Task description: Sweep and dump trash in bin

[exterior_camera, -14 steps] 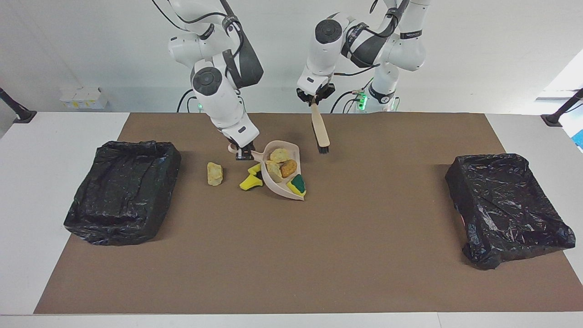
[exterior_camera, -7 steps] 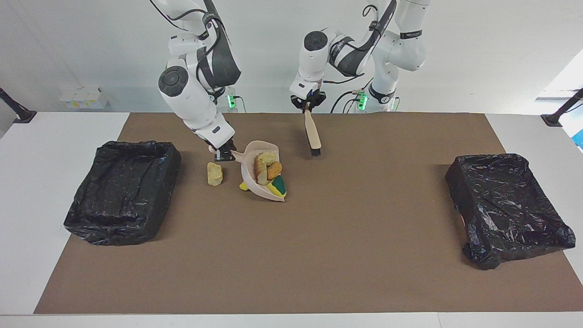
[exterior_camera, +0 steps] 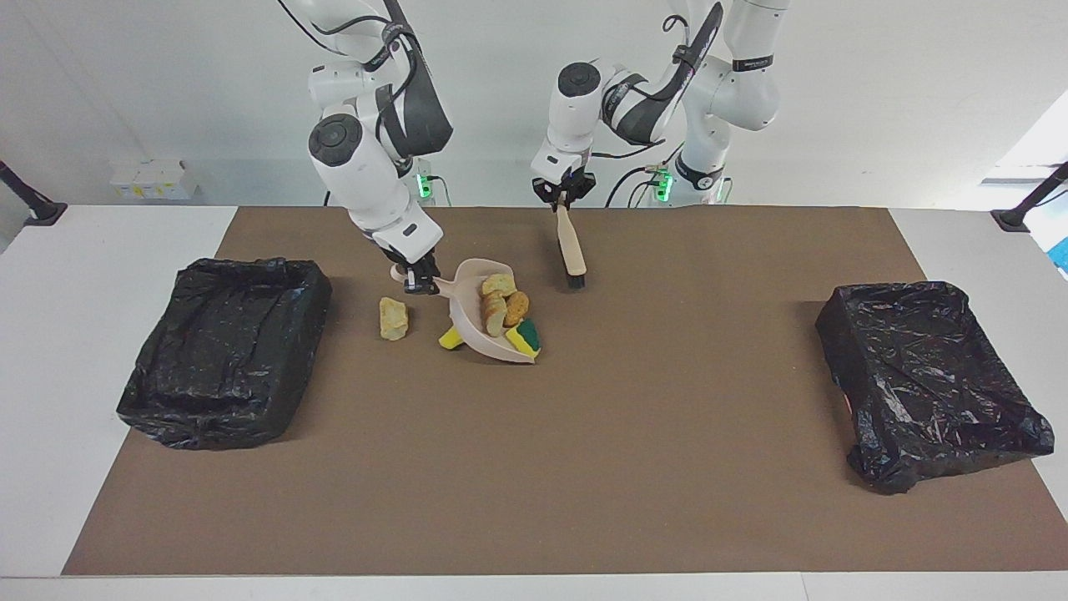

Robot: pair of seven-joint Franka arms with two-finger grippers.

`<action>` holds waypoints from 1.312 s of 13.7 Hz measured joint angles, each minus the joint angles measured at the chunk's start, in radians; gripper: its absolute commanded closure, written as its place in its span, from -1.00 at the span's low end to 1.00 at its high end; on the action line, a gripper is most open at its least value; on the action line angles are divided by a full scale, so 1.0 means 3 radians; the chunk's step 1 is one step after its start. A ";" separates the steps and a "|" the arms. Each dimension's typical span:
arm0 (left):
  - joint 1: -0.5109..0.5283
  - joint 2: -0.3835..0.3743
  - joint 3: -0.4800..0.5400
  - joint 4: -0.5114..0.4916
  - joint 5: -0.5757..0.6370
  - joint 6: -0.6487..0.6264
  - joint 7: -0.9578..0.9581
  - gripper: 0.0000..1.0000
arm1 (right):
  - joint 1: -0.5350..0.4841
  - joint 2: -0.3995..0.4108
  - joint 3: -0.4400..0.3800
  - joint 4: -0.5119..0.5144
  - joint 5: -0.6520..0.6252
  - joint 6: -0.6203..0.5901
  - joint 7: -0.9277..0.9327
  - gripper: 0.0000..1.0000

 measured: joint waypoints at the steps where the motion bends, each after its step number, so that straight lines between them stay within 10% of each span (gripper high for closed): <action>1: 0.0093 0.0049 0.0008 -0.0002 0.0002 0.0076 0.0089 1.00 | 0.0009 -0.0006 -0.0003 -0.0040 -0.0003 0.0055 0.0000 1.00; 18: 0.0439 0.0636 -0.0005 0.0500 0.0002 0.0446 0.0461 1.00 | 0.0472 0.0053 -0.0023 -0.0397 -0.0035 0.0657 0.0842 1.00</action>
